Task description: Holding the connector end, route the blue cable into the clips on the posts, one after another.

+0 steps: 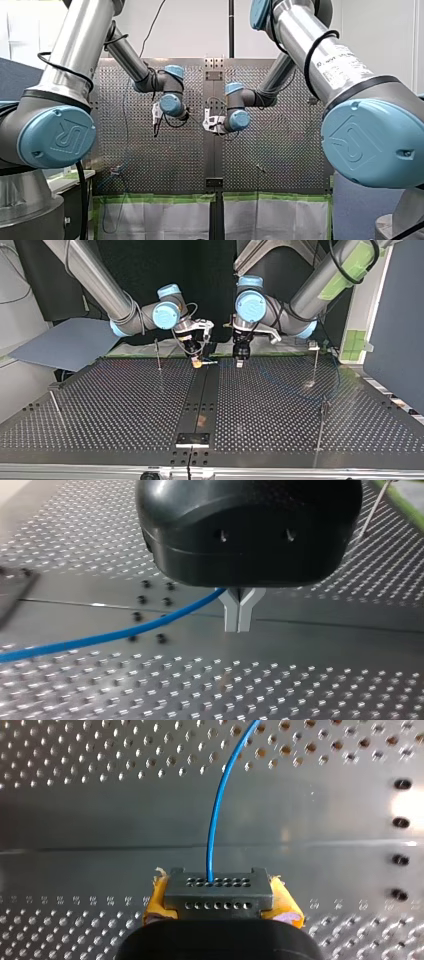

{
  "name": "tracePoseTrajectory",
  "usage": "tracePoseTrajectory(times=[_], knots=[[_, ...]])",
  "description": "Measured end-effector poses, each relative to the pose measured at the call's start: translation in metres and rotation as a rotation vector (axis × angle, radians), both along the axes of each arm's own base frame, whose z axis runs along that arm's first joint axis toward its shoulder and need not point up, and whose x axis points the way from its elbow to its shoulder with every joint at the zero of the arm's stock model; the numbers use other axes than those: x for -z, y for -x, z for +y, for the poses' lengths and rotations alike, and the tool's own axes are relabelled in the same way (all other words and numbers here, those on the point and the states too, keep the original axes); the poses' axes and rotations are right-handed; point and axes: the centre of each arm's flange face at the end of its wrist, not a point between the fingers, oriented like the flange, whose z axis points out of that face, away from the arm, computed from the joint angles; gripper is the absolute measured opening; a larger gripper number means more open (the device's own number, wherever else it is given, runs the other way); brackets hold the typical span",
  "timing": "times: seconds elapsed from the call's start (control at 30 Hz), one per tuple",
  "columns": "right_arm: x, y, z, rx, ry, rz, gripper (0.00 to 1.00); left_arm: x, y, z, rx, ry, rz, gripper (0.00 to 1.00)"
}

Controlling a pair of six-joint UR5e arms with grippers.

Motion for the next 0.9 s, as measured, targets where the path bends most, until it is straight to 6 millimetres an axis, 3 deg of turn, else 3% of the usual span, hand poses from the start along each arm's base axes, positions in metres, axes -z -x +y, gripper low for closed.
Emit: tracePoseTrajectory(times=[0.6, 0.9], knots=[[0.038, 0.032, -0.006, 0.041, -0.015, -0.006, 0.0, 0.078, 0.005, -0.038, 0.069, 0.021, 0.034, 0.0], [0.098, 0.055, 0.002, 0.068, -0.047, 0.031, 0.0, 0.118, 0.011, -0.052, 0.082, 0.044, 0.052, 0.0]])
